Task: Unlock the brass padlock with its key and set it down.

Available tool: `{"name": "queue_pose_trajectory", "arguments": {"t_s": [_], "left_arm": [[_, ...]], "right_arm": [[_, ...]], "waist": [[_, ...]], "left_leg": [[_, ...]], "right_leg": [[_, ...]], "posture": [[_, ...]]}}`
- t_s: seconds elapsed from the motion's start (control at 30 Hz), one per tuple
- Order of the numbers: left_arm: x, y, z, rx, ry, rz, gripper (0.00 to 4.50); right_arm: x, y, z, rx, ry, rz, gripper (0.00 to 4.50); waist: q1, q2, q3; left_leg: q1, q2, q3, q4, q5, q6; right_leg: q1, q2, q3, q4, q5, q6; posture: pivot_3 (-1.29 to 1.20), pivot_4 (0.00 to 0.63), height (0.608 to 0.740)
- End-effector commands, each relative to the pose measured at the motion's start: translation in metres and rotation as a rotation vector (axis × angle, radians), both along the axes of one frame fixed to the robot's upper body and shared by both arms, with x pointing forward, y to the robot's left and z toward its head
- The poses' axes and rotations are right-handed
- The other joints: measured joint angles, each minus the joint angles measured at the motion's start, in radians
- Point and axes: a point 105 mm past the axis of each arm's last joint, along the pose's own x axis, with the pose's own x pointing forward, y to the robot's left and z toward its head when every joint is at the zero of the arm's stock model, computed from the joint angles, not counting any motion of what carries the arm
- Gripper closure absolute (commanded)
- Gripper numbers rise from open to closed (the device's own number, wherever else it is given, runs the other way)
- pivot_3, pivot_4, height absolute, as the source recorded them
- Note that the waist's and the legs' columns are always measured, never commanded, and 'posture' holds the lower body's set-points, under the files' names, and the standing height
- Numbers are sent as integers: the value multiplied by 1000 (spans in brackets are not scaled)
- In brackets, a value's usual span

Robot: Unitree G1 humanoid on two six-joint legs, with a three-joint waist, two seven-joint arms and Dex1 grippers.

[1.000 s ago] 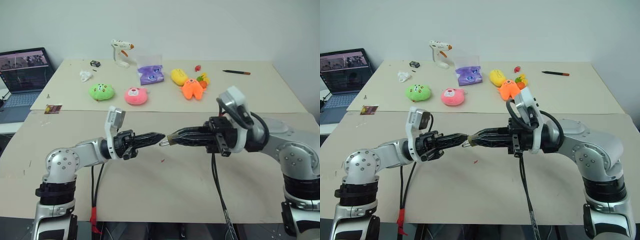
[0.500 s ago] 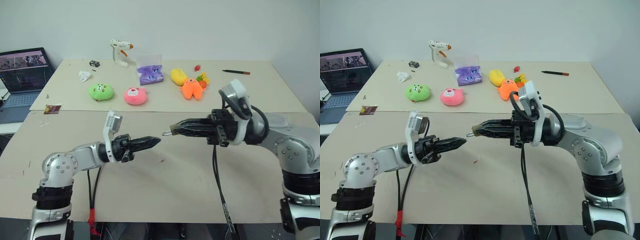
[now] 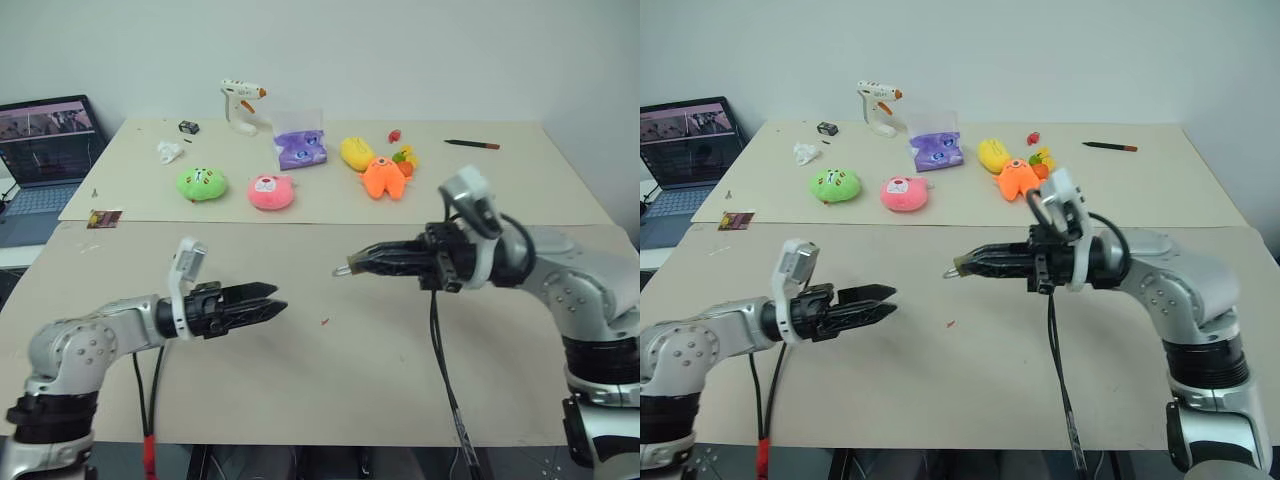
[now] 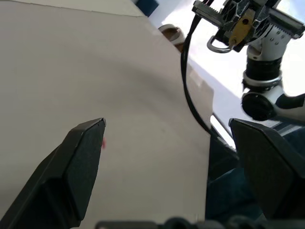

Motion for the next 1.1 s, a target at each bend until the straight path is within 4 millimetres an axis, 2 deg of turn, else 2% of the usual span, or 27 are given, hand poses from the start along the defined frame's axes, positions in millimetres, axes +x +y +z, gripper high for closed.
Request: {"name": "queue_pose_trajectory", "arguments": {"t_s": [0.03,0.13,0.23,0.47,0.57,0.67,0.73,0.87,0.93,1.07,1.1], "left_arm": [[15,19,17,108,-207,116,24],[16,22,27,62,-239,149,24],[10,18,24,56,-231,135,24],[3,16,22,46,-214,134,24],[3,18,28,-19,-193,150,24],[2,18,28,-23,-182,146,24],[3,17,28,-26,-180,144,0],[6,13,29,-29,-186,132,0],[8,12,28,-26,-188,124,0],[11,8,25,-31,-183,109,0],[11,7,23,-30,-183,103,0]], "right_arm": [[17,12,-2,5,-170,-66,4246],[49,25,-9,-47,-460,-198,4246],[58,37,-18,-109,-715,-199,4246],[54,45,-46,-202,-1131,-65,4246],[45,37,-78,-302,-1339,62,4246],[45,28,-93,-330,-1425,88,4246],[47,23,-103,-358,-1458,111,3399],[54,10,-122,-433,-1473,152,2122],[57,0,-121,-459,-1499,154,1417],[64,-30,-102,-488,-1552,98,114],[65,-42,-99,-510,-1557,93,51]], "waist": [[2,0,0],[1,0,0],[-2,0,0],[-11,0,0],[-14,0,0],[-16,0,0],[-20,0,0],[-24,0,0],[-23,0,0],[-17,0,0],[-14,0,0]], "left_leg": [[0,0,0,0,0,0],[0,0,0,0,0,-1],[1,-1,0,-1,0,-1],[2,-1,0,-1,0,-1],[4,0,0,-1,1,-1],[8,0,0,-2,0,-3],[10,1,2,-2,1,-4],[11,4,5,-4,2,-7],[14,6,8,-6,3,-9],[22,7,8,-13,4,-10],[23,7,8,-13,4,-10]], "right_leg": [[0,0,0,0,0,0],[0,0,0,0,0,0],[-1,0,0,1,0,0],[-1,2,-1,1,0,0],[-1,3,-1,0,0,0],[0,10,0,1,0,0],[0,12,0,1,0,0],[2,14,3,2,0,-3],[5,14,4,1,1,-5],[12,15,5,0,1,-7],[14,16,5,-1,1,-7]], "posture": [[0,150,740],[0,150,740],[0,150,740],[0,150,740],[0,150,740],[0,150,740],[0,150,740],[0,150,740],[0,150,740],[0,150,740],[0,150,740]]}}
